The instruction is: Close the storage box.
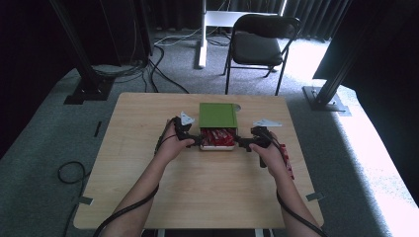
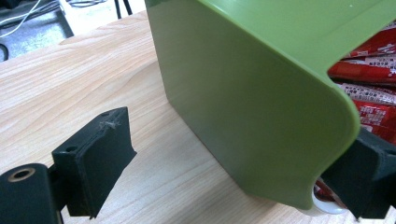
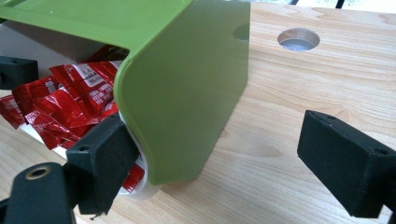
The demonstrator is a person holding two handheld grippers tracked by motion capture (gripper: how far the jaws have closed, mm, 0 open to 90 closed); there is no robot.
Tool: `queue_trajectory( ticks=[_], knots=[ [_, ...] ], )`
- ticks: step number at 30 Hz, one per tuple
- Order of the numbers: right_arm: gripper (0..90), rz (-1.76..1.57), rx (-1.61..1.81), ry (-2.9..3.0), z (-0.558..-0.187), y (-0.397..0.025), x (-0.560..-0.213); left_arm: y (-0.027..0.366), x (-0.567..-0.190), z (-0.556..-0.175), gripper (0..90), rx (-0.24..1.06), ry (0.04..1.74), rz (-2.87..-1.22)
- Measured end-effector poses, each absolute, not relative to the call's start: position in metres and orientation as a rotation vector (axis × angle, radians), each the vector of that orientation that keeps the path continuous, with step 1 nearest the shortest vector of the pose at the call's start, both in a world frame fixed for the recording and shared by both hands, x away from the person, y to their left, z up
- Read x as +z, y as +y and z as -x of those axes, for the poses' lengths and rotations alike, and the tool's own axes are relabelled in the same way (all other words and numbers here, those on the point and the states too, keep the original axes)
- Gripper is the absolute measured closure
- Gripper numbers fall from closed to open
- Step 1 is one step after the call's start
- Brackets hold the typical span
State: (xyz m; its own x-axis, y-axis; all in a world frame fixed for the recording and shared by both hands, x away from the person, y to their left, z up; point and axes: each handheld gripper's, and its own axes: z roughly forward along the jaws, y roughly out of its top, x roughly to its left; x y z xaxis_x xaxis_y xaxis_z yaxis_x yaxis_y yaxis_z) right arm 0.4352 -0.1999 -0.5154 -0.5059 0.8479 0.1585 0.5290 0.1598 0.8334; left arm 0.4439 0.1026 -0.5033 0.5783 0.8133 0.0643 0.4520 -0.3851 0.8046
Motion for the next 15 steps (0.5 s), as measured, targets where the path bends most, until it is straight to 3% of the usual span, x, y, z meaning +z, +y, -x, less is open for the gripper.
queue_trajectory(
  ticks=[15],
  knots=[
    [13.2,-1.316,1.276,2.083,-0.4362,-0.1985,-0.5158,0.1010,-0.5019,-0.4451,12.0,0.583,1.014,-2.017]
  ],
)
